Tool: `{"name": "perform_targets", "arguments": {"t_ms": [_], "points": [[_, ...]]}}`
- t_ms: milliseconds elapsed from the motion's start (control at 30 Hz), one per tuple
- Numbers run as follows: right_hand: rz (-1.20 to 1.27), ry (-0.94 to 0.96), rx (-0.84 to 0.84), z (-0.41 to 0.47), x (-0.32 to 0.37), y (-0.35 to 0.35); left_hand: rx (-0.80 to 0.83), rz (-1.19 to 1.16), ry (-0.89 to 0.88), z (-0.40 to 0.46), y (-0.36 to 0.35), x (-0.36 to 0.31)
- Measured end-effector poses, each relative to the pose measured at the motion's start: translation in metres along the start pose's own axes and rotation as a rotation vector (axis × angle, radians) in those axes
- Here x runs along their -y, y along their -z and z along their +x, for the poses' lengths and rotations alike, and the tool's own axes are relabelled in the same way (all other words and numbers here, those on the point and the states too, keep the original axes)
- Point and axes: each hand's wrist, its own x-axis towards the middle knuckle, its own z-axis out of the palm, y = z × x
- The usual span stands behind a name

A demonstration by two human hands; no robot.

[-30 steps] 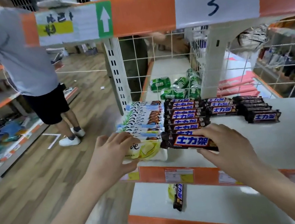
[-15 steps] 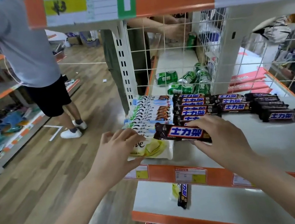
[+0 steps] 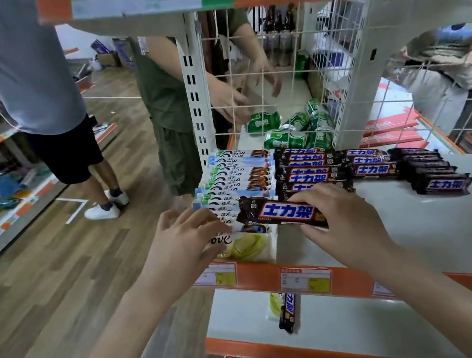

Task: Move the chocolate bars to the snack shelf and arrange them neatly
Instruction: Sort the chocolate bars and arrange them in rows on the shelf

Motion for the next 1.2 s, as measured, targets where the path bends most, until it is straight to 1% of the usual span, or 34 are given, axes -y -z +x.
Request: {"name": "perform_targets", "arguments": {"t_ms": [167,267,467,667,800,1000,1200], "points": [[-0.015,-0.031,0.01,-0.003,-0.008,0.002,0.008,-0.002,-0.005,0.004,0.0,0.004],[-0.035,-0.049,0.023,-0.009,-0.016,0.004,-0.028,-0.021,-0.007,0.009,0.002,0.004],[-0.05,-0.096,0.043,-0.028,-0.033,0.012,-0.051,-0.062,-0.022,0.024,0.002,-0.012],[-0.099,-0.15,0.097,-0.045,-0.055,0.023,0.002,-0.14,-0.052,0.048,-0.004,-0.044],[-0.108,-0.165,0.09,-0.045,-0.061,0.023,0.048,-0.181,-0.054,0.059,-0.01,-0.058],[-0.088,-0.166,0.093,-0.031,-0.064,0.013,0.079,-0.211,-0.046,0.064,-0.018,-0.063],[-0.06,-0.12,0.103,-0.013,-0.061,0.003,0.078,-0.22,-0.019,0.069,-0.023,-0.058]]}}
